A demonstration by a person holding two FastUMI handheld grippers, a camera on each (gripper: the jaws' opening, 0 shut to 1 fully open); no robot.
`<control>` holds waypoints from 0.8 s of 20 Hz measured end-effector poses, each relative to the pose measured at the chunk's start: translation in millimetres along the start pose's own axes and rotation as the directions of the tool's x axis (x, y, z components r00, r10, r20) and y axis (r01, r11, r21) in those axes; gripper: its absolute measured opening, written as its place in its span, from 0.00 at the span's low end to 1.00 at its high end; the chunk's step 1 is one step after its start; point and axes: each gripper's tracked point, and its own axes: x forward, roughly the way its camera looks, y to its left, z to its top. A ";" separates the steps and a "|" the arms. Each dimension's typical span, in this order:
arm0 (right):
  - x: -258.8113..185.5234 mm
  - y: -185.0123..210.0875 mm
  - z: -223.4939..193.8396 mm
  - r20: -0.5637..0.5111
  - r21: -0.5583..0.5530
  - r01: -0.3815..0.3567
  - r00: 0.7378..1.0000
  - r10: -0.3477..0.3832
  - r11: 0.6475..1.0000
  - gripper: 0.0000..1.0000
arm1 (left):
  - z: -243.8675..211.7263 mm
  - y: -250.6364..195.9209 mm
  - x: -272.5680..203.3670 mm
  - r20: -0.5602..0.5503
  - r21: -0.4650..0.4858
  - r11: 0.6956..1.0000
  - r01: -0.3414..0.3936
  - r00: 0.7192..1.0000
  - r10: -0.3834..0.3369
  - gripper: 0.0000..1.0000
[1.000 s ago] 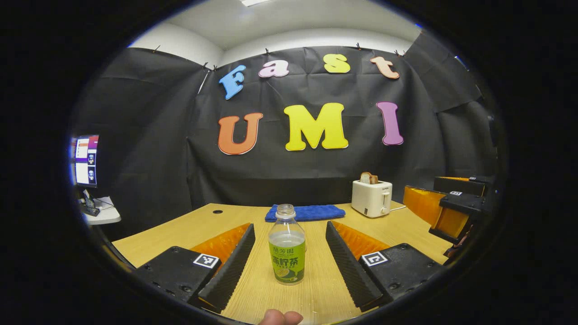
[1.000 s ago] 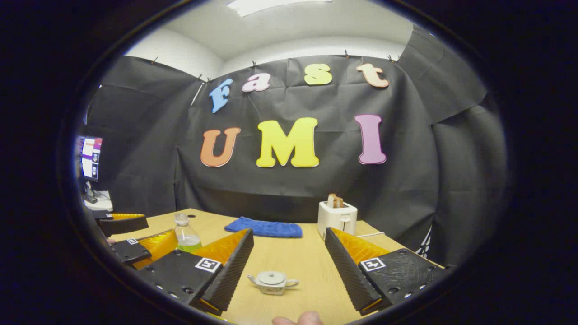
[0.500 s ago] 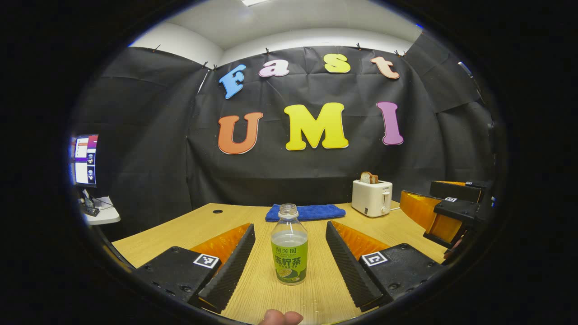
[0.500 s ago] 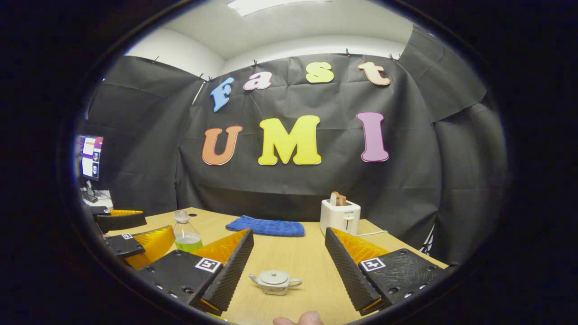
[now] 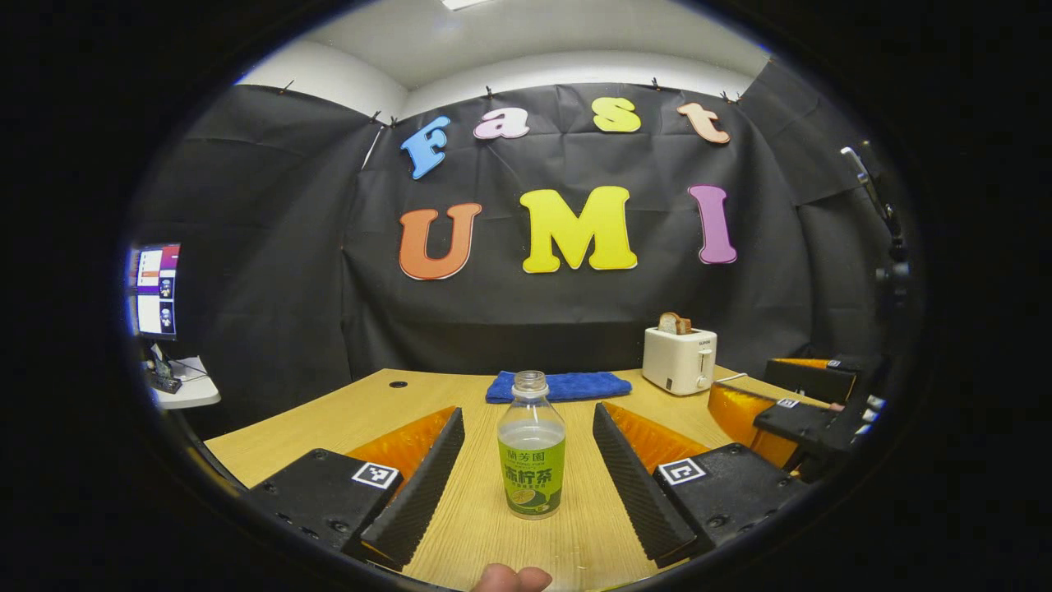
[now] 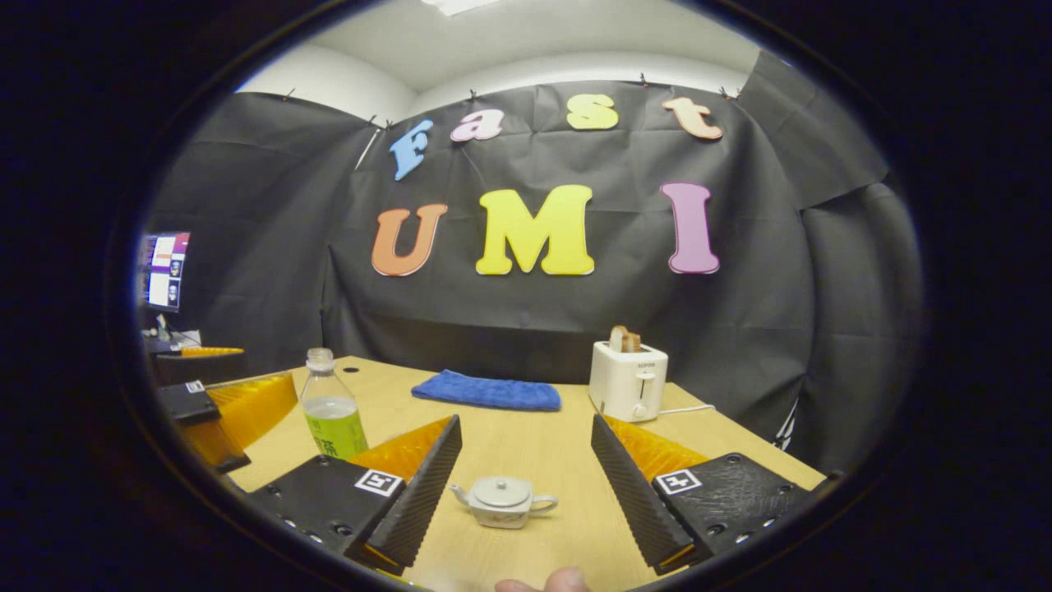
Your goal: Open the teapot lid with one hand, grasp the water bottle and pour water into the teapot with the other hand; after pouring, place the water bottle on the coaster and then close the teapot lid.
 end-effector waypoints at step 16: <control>69.5 22.8 -81.3 -0.147 0.017 -0.003 0.989 0.005 1.000 0.94 | -4.5 18.2 5.5 -0.023 0.001 1.000 -0.027 0.999 0.027 0.98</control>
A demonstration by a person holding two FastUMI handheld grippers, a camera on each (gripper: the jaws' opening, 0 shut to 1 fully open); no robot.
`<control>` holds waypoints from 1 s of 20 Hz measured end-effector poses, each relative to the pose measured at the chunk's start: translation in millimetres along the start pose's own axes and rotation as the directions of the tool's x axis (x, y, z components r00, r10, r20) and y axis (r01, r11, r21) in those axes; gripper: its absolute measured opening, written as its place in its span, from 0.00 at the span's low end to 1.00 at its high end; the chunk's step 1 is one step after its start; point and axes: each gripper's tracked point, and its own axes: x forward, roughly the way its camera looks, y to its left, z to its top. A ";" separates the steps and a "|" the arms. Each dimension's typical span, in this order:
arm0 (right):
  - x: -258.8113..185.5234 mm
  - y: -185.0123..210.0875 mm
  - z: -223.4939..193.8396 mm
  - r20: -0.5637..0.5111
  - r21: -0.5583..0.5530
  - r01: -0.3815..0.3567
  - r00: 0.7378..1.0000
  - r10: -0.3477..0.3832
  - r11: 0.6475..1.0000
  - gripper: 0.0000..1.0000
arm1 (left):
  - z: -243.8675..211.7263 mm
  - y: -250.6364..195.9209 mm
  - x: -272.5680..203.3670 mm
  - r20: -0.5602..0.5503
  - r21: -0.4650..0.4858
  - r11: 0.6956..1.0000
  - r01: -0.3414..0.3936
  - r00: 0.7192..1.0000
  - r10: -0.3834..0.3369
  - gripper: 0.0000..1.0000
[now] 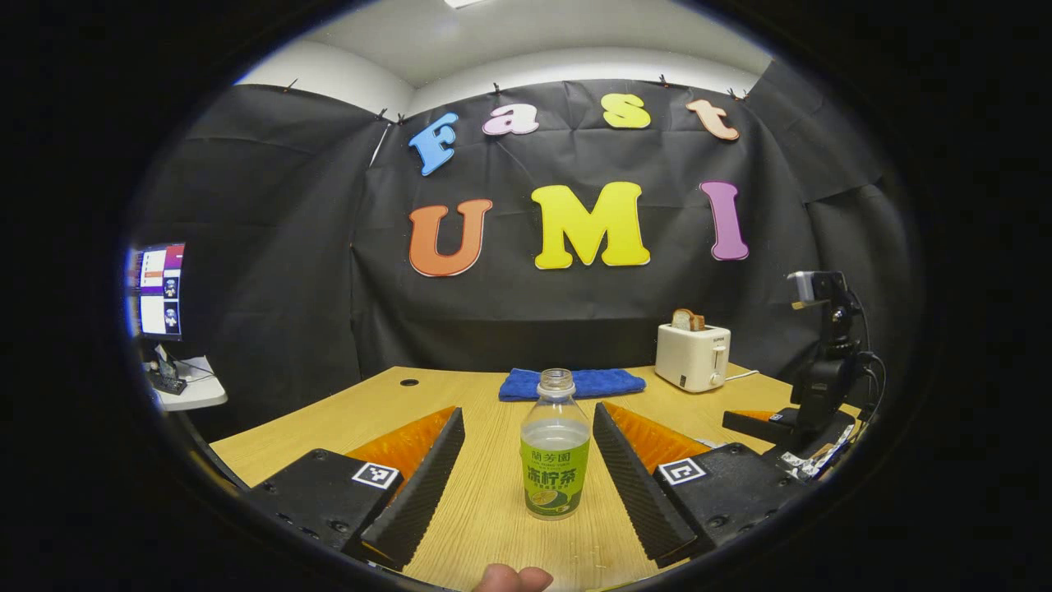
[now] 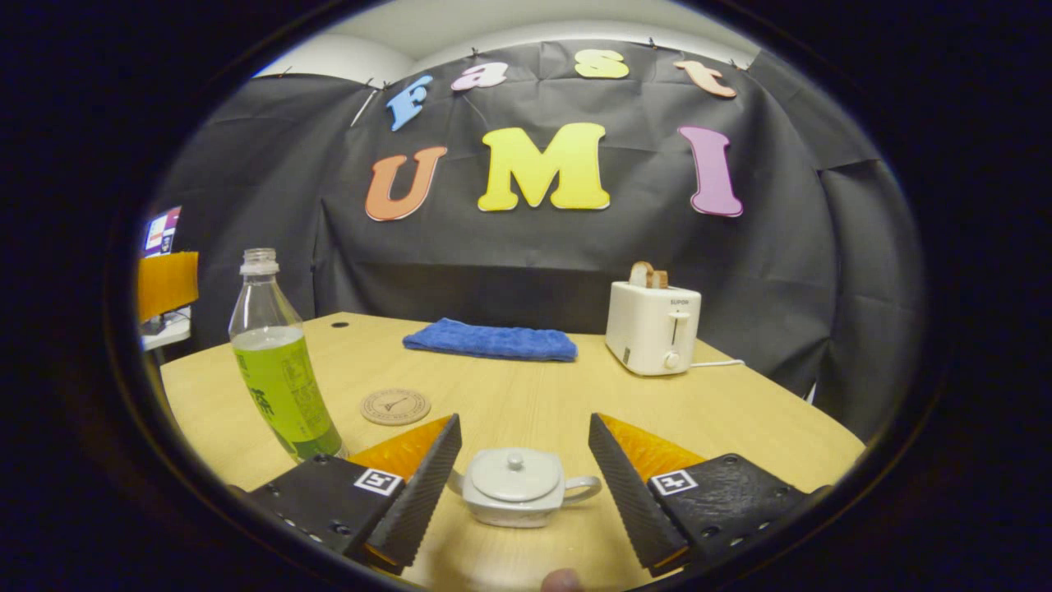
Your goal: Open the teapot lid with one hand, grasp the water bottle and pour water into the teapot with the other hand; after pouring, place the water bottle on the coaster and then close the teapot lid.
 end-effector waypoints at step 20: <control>11.0 7.0 6.0 -0.026 0.042 -0.027 0.999 0.028 0.999 0.00 | -25.8 -2.1 5.7 -0.062 -0.052 0.998 0.026 0.998 -0.030 0.99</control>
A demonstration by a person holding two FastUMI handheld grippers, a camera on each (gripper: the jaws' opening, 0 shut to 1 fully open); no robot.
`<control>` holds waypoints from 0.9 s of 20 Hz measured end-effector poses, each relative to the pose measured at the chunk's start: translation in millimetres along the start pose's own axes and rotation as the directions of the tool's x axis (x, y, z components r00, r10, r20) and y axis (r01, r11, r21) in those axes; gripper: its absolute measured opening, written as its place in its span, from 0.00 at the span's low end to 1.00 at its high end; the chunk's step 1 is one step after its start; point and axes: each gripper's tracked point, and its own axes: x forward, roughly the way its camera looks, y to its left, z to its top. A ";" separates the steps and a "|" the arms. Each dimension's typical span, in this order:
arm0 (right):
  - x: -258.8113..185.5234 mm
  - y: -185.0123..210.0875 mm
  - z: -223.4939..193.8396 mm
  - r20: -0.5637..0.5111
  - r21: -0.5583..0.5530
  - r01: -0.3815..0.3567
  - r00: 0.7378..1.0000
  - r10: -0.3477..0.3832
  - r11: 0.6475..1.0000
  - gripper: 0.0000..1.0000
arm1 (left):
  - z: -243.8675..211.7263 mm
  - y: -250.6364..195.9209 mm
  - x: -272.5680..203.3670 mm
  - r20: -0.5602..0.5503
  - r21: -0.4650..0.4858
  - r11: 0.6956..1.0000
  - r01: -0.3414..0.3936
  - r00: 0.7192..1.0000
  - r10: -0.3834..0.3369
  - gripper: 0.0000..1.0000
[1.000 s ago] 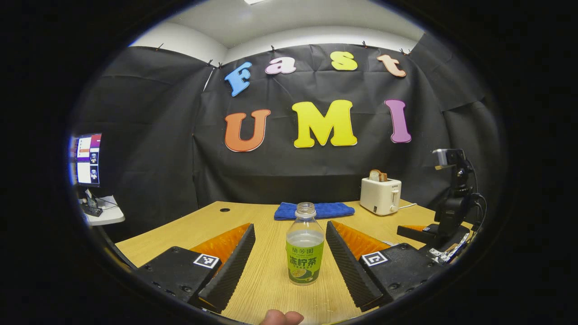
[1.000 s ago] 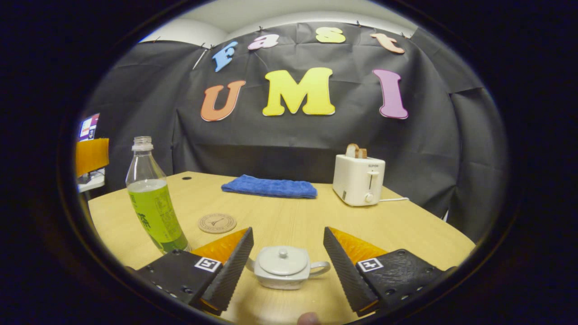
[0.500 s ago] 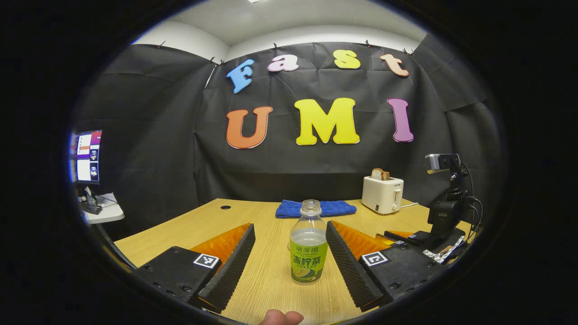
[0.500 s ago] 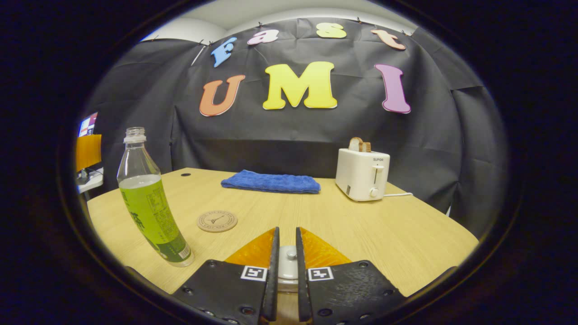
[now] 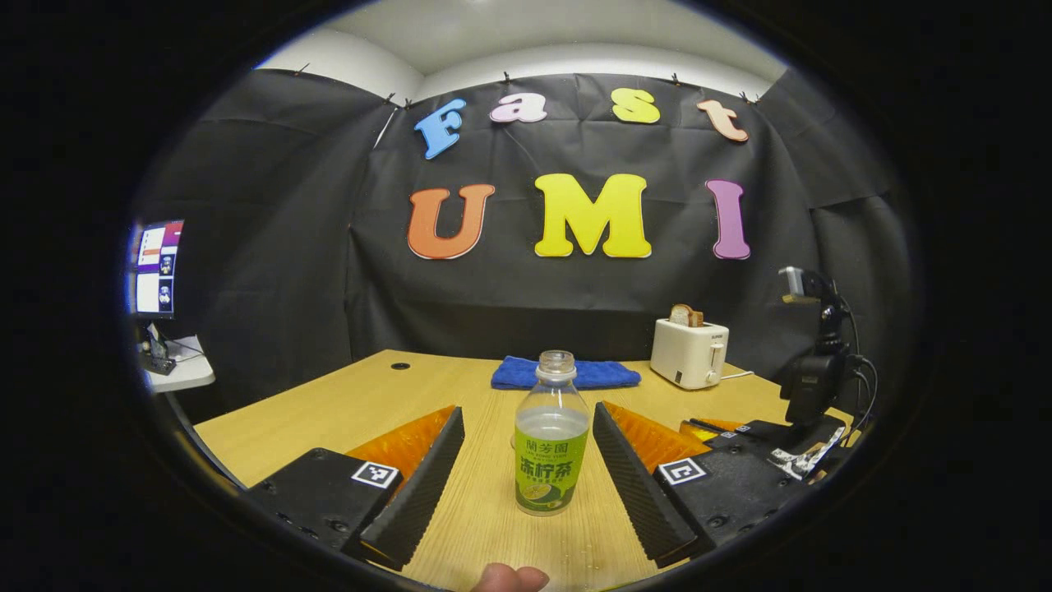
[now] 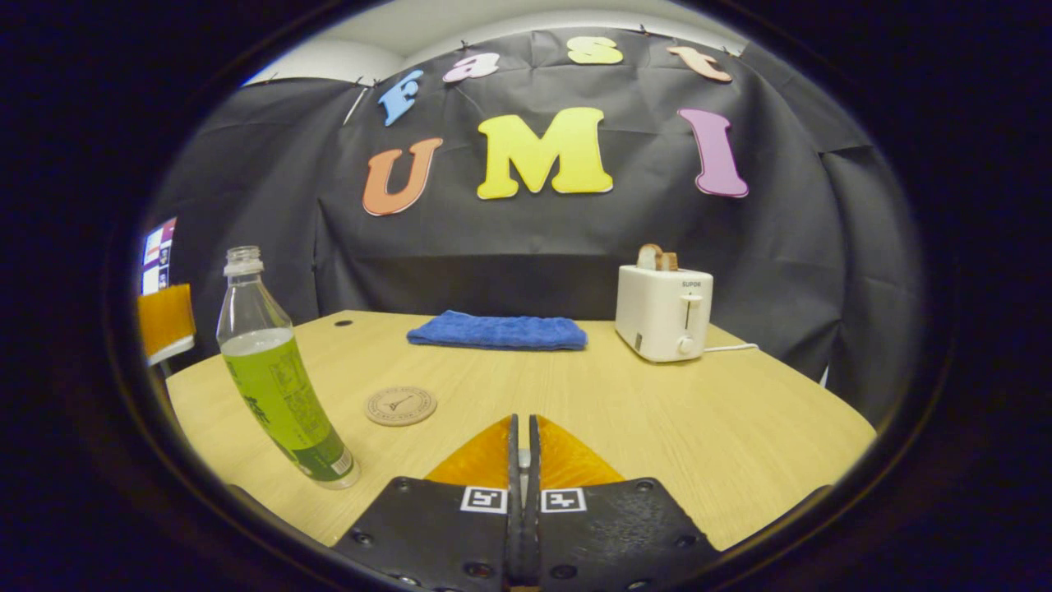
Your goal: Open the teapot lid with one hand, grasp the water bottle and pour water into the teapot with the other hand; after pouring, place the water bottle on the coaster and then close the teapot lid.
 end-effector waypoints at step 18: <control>-60.7 -30.6 52.9 0.105 -0.032 0.004 0.994 -0.001 0.999 0.00 | -84.8 -20.6 39.2 -0.166 -0.066 0.997 0.041 0.985 -0.051 0.99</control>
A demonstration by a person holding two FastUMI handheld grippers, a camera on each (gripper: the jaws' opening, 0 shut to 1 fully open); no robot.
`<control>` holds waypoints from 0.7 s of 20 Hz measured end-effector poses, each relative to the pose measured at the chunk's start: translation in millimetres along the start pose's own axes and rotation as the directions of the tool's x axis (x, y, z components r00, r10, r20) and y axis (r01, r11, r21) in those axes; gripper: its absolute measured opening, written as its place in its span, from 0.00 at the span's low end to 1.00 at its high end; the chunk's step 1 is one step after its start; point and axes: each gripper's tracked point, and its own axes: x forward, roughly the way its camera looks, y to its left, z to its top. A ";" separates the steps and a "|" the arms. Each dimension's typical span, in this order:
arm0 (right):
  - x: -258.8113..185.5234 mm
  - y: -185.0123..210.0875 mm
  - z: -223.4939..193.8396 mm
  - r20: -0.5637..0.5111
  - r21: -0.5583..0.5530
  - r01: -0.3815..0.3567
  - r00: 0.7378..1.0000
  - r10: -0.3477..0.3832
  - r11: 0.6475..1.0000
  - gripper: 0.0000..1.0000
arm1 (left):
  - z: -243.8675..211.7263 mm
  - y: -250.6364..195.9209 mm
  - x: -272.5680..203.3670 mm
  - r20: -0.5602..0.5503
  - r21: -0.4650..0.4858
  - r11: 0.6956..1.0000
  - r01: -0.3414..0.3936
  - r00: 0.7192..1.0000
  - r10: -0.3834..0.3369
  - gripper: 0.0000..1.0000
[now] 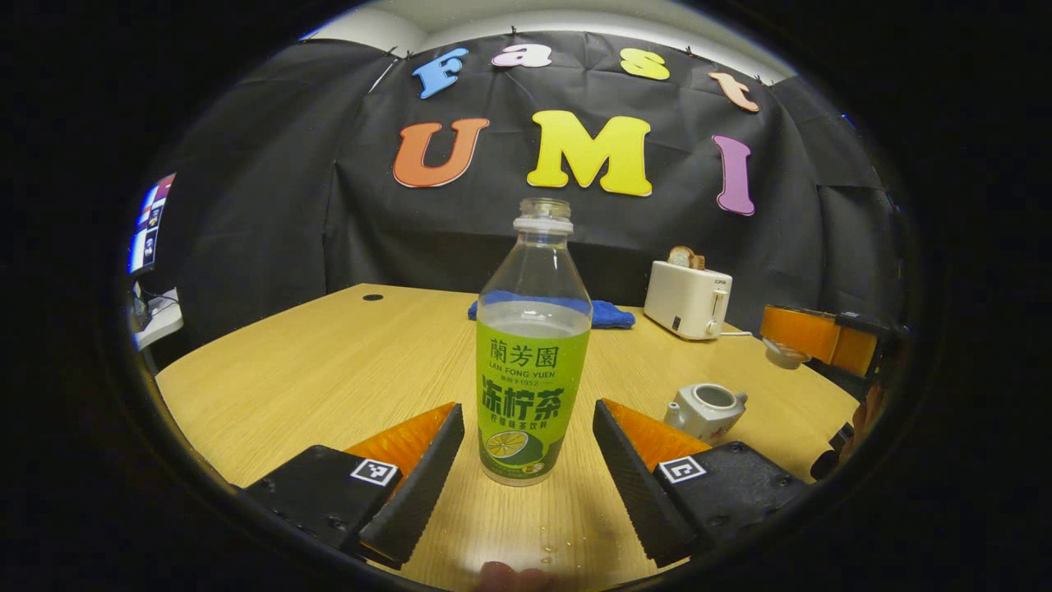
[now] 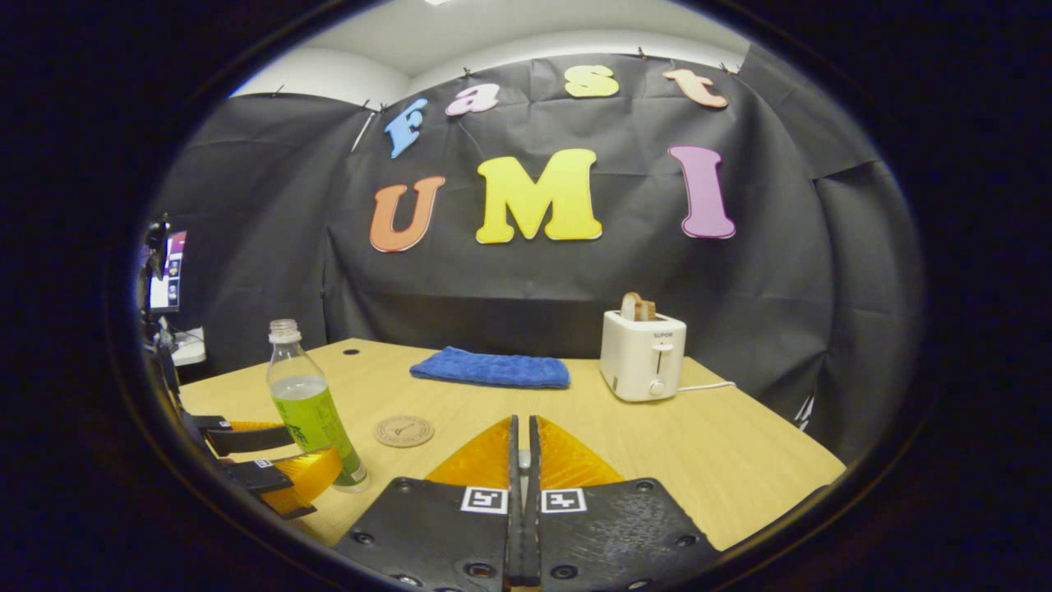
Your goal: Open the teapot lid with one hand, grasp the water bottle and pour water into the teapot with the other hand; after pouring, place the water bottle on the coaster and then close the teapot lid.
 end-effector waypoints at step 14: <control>-12.5 -14.1 0.1 -0.010 0.012 -0.009 1.000 0.009 1.000 0.00 | 4.4 7.8 11.4 -0.031 0.132 0.991 -0.027 0.999 0.031 0.79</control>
